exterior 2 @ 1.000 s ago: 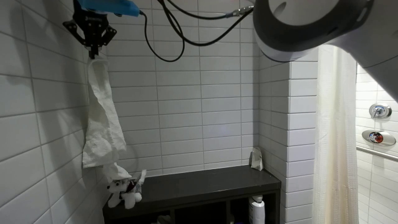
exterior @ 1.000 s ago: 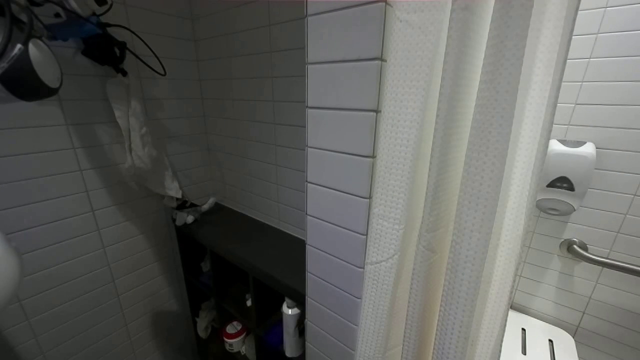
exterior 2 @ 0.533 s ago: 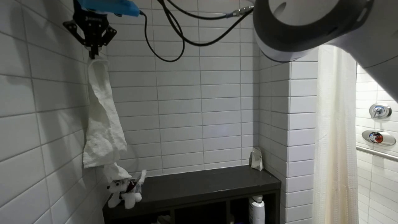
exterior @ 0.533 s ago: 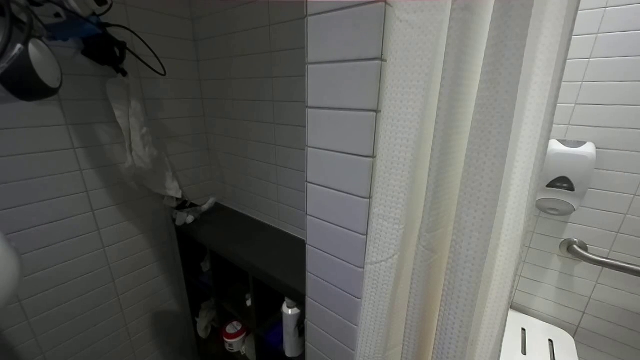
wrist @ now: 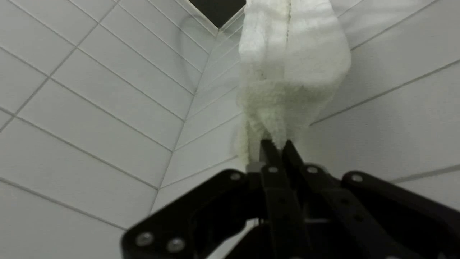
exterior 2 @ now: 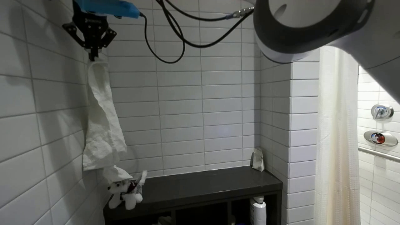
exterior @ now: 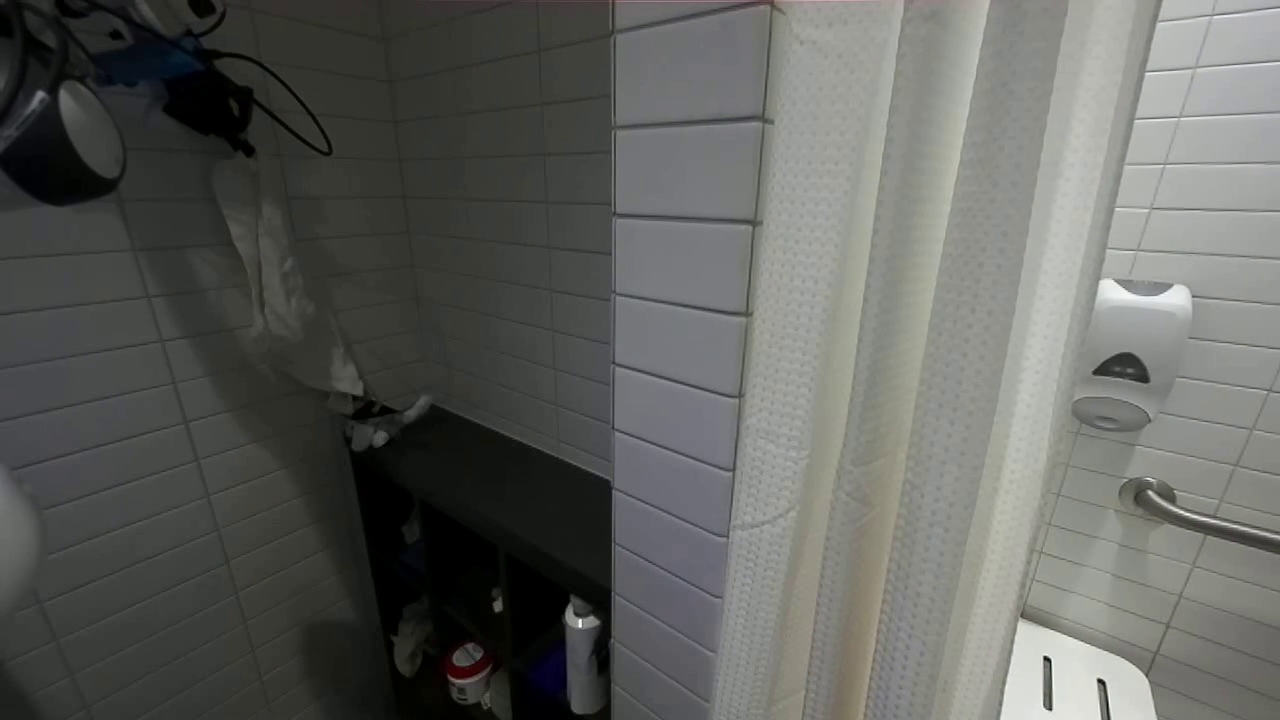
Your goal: Pick up the white towel then set it back down on the cabinet.
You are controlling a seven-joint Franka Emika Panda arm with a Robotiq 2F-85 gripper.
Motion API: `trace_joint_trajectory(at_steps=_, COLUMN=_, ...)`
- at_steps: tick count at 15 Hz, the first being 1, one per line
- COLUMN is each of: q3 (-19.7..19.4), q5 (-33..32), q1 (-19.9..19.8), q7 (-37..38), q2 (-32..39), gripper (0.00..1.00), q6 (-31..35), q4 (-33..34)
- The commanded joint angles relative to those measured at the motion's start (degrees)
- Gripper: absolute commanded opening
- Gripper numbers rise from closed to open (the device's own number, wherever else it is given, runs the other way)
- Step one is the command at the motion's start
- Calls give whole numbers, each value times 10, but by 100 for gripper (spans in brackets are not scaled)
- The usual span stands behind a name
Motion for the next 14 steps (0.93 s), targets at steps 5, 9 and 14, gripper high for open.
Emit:
trace_joint_trajectory(at_steps=5, q3=-4, q5=-1, q1=-6, q7=7, q2=-4, gripper=2, q6=2, q4=1)
trace_joint_trajectory(at_steps=9, q3=-6, q5=2, q1=-19, q7=10, q2=-8, gripper=2, q6=1, q4=3)
trace_joint_trajectory(at_steps=14, q3=-4, q5=8, q1=-51, q7=10, q2=-11, gripper=2, q6=2, q4=5)
